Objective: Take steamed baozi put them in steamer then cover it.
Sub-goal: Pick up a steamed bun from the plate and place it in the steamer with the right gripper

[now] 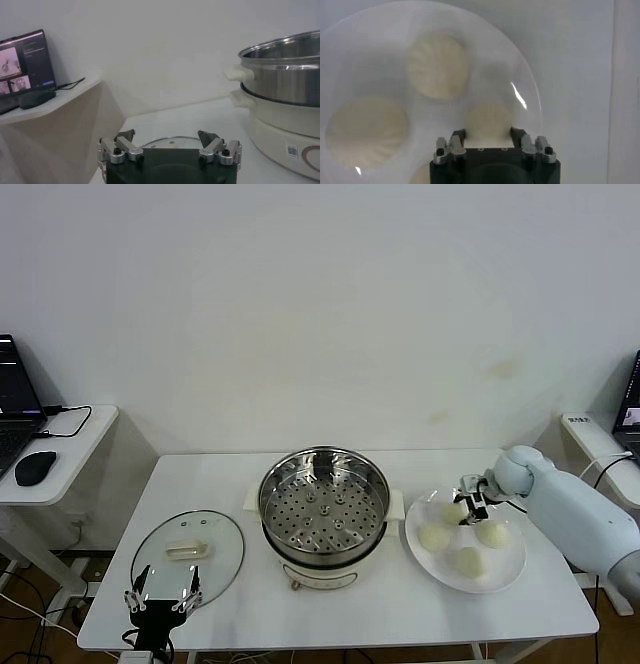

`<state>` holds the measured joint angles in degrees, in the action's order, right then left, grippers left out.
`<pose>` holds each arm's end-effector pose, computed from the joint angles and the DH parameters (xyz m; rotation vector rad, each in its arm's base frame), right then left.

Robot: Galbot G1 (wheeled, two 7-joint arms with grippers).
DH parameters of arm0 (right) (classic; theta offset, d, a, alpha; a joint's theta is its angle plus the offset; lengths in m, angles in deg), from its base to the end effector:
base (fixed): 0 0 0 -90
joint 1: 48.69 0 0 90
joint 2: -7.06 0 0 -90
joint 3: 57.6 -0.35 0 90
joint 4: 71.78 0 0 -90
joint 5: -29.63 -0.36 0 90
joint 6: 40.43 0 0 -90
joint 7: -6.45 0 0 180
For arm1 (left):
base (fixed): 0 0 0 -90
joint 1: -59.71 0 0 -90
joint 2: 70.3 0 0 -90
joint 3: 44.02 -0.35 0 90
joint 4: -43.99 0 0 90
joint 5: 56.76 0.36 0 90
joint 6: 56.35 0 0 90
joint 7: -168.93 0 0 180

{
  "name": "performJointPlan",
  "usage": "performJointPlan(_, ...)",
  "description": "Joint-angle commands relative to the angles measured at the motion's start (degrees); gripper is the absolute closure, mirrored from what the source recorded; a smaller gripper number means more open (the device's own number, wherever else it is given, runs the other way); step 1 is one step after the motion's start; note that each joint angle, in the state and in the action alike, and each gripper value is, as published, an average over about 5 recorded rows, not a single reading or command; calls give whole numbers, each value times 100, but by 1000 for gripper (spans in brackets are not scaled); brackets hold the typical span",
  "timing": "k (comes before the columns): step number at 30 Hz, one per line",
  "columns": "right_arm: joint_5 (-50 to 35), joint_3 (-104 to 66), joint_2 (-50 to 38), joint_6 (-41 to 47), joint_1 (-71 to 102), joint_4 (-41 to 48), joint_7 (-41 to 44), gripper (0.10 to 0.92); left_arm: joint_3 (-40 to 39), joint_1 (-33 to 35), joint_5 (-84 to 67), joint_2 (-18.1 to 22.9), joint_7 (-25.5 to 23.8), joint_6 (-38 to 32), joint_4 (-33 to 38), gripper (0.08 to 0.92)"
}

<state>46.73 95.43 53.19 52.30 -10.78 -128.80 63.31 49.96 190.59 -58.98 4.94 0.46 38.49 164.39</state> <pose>0.5419 -0.1843 -0.2484 1.1764 -1.4555 1.4633 0.1316 0.0636 -0.3213 0.1712 -2.8803 -0.3496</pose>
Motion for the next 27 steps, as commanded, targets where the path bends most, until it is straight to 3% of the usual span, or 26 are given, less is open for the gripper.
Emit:
performJointPlan(1,-84,46,-139,-1,-60,-189,16,510,2,1,-5,-11,-3,2,9,177)
performJointPlan(16,-1902,1452,-1197,291,-2146,-1927,88,491,-18,-55,-125,-132,-37,12,46,177)
performJointPlan(27,-3102,2915,-546,305,-4026,-2583,-126,485,10,-49,-336,-217,-80,11,98,177)
